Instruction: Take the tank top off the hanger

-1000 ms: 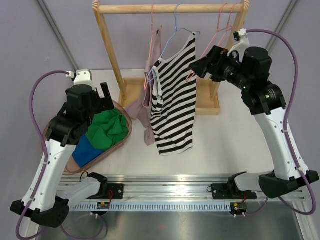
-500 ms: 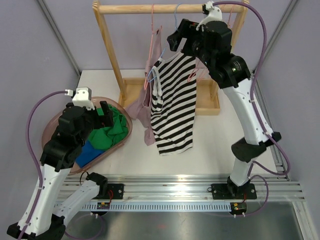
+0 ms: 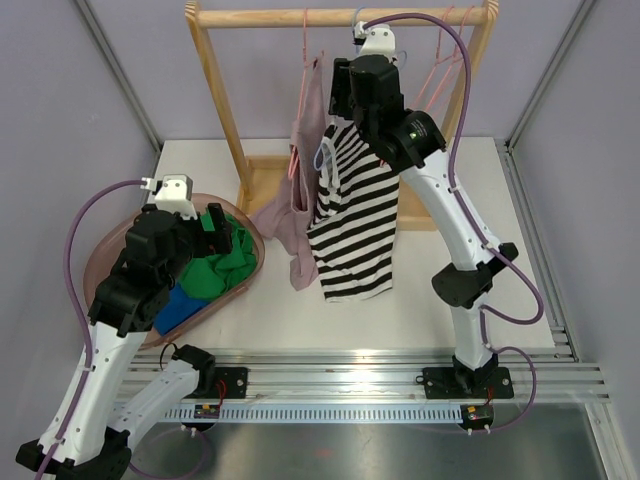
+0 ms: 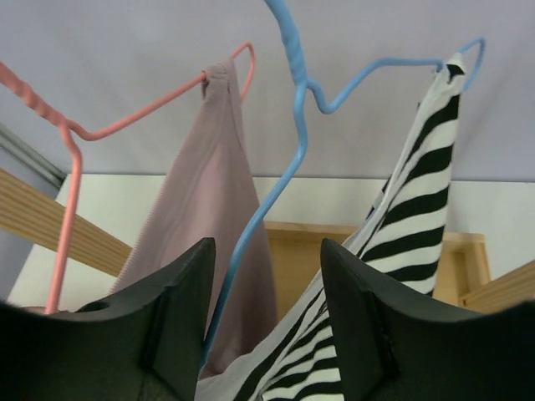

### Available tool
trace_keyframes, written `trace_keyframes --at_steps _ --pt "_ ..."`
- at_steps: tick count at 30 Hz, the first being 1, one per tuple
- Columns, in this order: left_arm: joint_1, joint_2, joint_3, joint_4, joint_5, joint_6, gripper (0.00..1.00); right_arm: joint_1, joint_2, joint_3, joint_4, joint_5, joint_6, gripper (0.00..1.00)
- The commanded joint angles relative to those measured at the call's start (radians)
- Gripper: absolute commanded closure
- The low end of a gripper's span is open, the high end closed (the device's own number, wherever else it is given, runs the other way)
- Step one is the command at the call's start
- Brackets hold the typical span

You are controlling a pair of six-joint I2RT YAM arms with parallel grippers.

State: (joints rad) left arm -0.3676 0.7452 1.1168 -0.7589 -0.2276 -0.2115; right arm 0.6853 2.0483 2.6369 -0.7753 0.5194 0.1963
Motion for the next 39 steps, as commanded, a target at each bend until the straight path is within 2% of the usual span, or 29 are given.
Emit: trace_keyframes --at_steps 1,5,10,13,14,15,16,20,22,32,39 --pt "-0.002 -0.004 -0.005 0.056 0.039 0.017 0.01 0.0 -0.086 -0.047 0.043 0.105 -0.067 0.41" --pt "-0.002 -0.001 -0.002 0.053 0.039 0.017 0.01 0.0 -0.126 -0.097 0.045 0.119 -0.103 0.54" --pt "-0.002 -0.01 -0.003 0.053 0.036 0.015 0.01 -0.01 -0.143 -0.109 0.01 0.1 -0.127 0.6" --pt "-0.002 -0.01 -0.006 0.053 0.04 0.014 0.01 -0.02 -0.158 -0.126 0.004 0.061 -0.127 0.72" --pt "-0.002 -0.01 -0.006 0.052 0.04 0.014 0.01 -0.024 -0.16 -0.129 0.002 0.044 -0.126 0.77" --pt "-0.004 -0.01 -0.006 0.05 0.04 0.014 0.01 -0.032 -0.165 -0.133 -0.002 0.031 -0.124 0.86" --pt "-0.002 -0.012 -0.006 0.05 0.04 0.014 0.01 -0.035 -0.166 -0.133 -0.004 0.025 -0.123 0.89" --pt "-0.004 -0.015 -0.009 0.053 0.042 0.014 0.01 -0.041 -0.183 -0.135 -0.008 0.01 -0.123 0.93" --pt "-0.004 -0.015 -0.005 0.05 0.045 0.012 0.01 -0.043 -0.197 -0.133 0.004 0.002 -0.129 1.0" --pt "-0.004 -0.02 0.0 0.05 0.065 0.003 0.01 -0.049 -0.241 -0.081 0.048 -0.058 -0.176 1.0" --pt "-0.004 -0.017 0.014 0.059 0.118 -0.025 0.01 -0.047 -0.327 -0.155 0.079 -0.114 -0.173 1.0"
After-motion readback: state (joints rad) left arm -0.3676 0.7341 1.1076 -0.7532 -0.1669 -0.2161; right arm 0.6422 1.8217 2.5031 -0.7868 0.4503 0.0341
